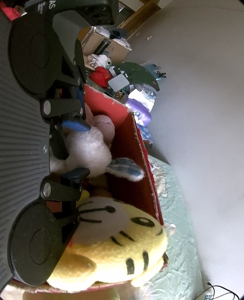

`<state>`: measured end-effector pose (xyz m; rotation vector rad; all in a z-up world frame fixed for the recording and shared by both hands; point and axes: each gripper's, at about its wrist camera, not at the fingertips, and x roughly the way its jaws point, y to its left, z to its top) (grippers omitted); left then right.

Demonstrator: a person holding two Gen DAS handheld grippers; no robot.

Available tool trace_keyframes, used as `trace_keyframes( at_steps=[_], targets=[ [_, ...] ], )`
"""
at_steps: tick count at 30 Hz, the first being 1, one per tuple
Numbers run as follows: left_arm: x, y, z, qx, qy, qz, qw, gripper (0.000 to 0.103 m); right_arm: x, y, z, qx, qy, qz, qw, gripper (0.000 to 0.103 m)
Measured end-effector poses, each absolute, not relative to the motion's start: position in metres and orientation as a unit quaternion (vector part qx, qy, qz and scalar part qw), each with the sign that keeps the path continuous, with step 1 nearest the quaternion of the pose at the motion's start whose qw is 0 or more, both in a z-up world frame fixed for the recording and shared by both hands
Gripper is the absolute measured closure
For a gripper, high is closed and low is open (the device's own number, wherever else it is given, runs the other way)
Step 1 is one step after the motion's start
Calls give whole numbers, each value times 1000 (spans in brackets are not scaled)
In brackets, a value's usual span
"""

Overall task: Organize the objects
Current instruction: 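Open the right gripper to release the bunny inside the box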

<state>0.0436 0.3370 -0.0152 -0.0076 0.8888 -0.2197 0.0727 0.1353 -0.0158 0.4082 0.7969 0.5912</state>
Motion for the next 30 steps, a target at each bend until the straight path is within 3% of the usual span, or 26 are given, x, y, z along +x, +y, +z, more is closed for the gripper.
trace_keyframes(
  at_steps=[30],
  targets=[
    [14,322,18,-23,389,-123,913,8,26,110,12,180,286,211,917,56]
  ],
)
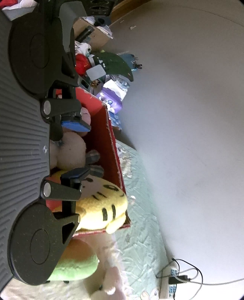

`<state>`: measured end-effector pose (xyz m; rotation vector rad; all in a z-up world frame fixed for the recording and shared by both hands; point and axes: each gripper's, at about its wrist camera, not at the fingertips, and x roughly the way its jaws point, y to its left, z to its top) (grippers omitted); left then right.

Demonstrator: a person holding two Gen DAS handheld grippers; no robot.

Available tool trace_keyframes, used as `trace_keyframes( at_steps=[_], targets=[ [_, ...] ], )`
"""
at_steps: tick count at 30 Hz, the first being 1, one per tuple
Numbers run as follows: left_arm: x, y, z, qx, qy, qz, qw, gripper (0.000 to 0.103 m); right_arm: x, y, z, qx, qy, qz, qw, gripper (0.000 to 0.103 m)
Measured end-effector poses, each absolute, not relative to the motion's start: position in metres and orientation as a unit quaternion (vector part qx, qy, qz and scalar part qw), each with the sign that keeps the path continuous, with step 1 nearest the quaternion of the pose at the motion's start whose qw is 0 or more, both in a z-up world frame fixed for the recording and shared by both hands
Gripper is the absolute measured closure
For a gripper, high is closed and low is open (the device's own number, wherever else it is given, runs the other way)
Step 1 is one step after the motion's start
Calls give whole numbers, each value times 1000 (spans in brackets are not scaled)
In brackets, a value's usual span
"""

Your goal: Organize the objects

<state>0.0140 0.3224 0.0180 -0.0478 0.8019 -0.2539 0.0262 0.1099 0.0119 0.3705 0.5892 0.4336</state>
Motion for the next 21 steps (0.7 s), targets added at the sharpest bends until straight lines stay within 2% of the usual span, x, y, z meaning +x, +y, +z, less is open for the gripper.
trace_keyframes(
  at_steps=[21],
  targets=[
    [0,292,25,-8,412,-122,903,8,-9,86,16,196,279,149,928,56]
  ],
)
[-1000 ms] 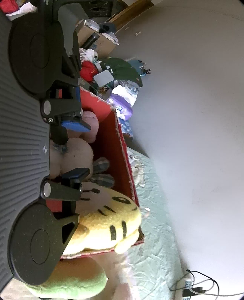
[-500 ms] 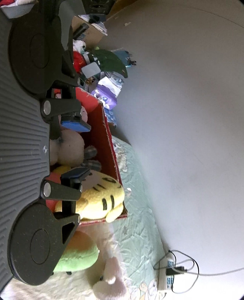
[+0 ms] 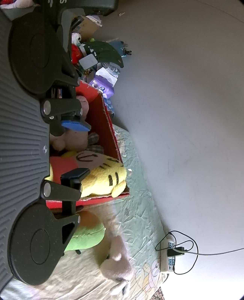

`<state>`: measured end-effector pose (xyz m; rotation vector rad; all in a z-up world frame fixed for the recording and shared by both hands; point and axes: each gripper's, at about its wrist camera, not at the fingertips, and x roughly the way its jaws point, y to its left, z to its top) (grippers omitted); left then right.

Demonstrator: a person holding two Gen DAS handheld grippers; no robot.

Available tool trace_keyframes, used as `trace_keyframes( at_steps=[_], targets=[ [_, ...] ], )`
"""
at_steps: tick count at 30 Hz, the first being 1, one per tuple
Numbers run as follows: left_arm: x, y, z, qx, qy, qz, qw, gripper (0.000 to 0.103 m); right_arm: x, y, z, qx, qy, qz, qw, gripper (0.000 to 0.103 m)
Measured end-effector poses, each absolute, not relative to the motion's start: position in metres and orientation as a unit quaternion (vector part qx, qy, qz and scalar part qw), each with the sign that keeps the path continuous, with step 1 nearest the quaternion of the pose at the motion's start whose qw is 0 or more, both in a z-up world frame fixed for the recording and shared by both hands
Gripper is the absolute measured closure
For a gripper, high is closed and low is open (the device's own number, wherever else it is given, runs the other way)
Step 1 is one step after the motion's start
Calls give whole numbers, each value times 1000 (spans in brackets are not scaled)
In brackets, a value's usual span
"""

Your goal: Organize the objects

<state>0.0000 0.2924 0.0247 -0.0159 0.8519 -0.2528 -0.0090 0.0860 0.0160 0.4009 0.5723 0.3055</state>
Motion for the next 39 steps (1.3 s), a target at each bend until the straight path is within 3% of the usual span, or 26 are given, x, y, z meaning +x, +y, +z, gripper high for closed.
trace_keyframes(
  at_steps=[17,30,39],
  targets=[
    [-6,259,37,31,388,-111,914,9,-4,28,7,257,280,176,908,56],
    [-8,155,67,56,332,-168,926,12,21,-103,-15,307,306,127,892,55],
    [14,74,30,79,349,-184,915,15,59,-186,-60,351,351,95,863,55]
  ],
)
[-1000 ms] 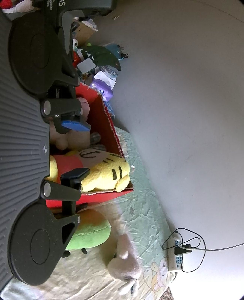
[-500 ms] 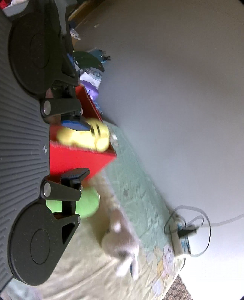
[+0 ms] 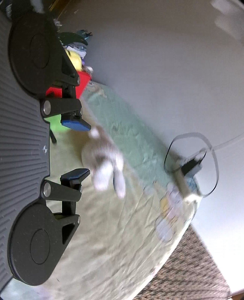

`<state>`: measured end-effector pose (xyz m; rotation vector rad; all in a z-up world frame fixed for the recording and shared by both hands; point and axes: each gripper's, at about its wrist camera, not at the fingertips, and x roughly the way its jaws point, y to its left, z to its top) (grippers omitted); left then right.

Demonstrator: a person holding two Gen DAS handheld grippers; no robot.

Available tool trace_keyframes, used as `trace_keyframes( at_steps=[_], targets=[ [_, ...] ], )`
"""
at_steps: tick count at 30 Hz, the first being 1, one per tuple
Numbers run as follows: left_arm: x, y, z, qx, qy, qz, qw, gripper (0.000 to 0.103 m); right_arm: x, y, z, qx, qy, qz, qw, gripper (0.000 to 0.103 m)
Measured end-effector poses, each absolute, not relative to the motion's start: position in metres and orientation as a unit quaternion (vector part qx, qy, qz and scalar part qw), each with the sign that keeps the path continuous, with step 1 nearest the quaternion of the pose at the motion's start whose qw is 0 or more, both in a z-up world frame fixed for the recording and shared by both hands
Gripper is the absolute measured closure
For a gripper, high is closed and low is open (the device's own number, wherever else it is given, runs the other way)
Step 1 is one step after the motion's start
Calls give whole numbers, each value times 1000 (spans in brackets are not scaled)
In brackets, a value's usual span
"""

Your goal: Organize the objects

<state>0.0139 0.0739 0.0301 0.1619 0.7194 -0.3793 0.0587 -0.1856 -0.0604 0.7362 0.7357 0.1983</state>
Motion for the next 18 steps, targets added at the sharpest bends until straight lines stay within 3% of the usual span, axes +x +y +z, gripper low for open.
trace_keyframes(
  at_steps=[11,13,15,18],
  targets=[
    [45,19,-19,90,393,-159,901,23,106,-220,-119,476,379,112,786,54],
    [48,14,-23,95,395,-149,902,24,110,-223,-120,490,376,126,776,61],
    [50,11,-25,100,396,-141,902,24,111,-224,-119,494,373,143,773,93],
    [52,7,-27,104,396,-130,903,24,109,-227,-115,499,374,162,765,96]
  ],
)
